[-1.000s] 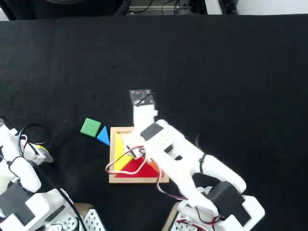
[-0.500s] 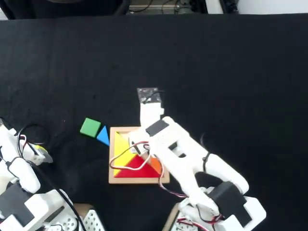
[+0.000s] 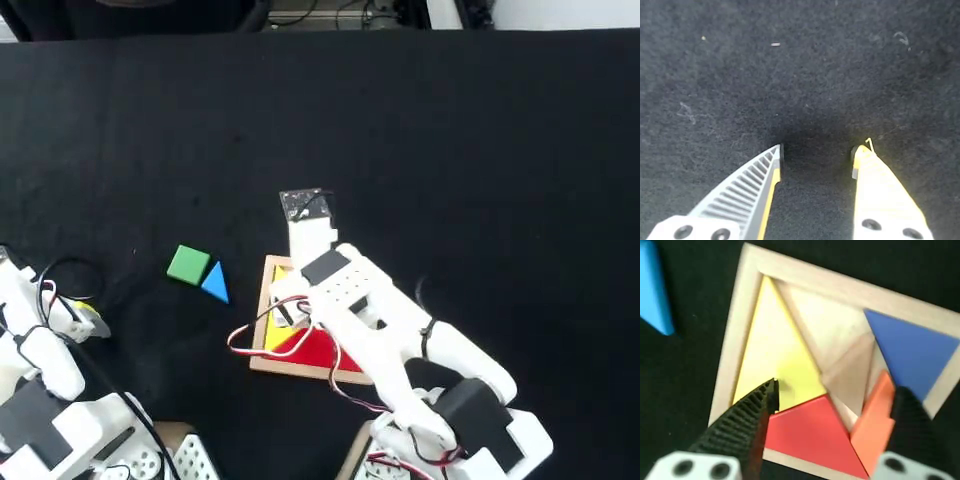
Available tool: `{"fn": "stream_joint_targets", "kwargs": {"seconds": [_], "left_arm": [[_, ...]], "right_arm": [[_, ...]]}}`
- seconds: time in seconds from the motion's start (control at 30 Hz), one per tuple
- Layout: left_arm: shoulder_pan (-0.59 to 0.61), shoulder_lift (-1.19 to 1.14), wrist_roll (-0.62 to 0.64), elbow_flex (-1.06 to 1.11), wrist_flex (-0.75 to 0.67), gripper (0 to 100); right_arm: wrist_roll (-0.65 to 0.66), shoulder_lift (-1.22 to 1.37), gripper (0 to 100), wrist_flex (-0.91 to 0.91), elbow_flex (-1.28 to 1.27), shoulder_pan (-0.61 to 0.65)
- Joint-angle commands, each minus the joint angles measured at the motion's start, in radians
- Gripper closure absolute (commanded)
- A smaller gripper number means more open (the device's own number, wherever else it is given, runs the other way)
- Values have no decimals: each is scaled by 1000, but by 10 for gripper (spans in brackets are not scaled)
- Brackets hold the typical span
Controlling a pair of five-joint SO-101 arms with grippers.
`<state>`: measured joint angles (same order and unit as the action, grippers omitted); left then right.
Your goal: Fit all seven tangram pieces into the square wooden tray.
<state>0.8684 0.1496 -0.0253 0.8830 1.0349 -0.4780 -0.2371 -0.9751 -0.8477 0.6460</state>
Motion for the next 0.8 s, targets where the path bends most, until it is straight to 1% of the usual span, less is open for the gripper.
{"fn": "stream_joint_targets", "kwargs": {"seconds": [0.0,0.1,0.3,0.4,0.47,0.57,0.77], "left_arm": [[4,-8,9,-25,-11,770],[4,-8,9,-25,-12,770],[4,-8,9,-25,-12,770],[4,-8,9,-25,-12,770],[5,-8,9,-25,-11,770],[7,-8,8,-25,-11,770],[7,-8,6,-27,-9,770]], "right_arm": [[-3,-27,659,-3,24,8],[3,-28,714,-28,87,2],[5,-27,802,-227,343,3],[6,-19,841,-265,390,2],[11,-18,889,-245,387,2],[69,-18,965,-172,348,-8],[78,-21,985,37,213,-84]]}}
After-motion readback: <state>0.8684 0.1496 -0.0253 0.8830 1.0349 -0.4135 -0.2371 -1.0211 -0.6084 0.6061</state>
